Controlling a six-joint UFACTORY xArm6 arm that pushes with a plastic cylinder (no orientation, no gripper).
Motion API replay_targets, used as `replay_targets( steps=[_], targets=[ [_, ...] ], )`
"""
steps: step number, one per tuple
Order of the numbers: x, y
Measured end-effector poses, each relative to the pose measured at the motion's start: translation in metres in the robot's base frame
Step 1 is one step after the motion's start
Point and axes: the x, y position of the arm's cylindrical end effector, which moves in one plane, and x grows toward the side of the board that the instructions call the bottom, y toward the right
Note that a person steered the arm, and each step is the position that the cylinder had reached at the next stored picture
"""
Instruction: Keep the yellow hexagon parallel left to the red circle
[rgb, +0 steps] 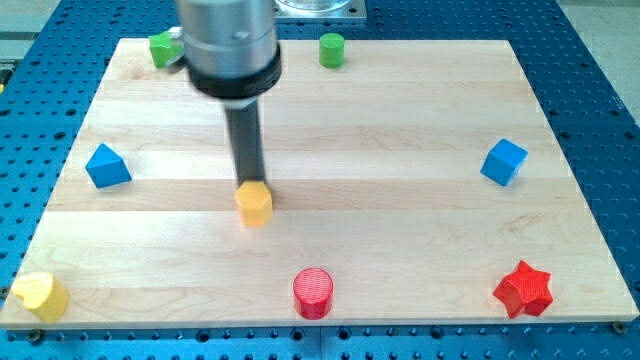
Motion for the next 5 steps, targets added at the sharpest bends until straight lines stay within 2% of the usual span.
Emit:
replay_targets(
  steps=[1,2,3,4,5],
  targets=[
    [0.031,-0.008],
    [0.003,0.014],
    [0.018,0.048],
    [0.051,0.036],
    [0.051,0.006]
  ],
)
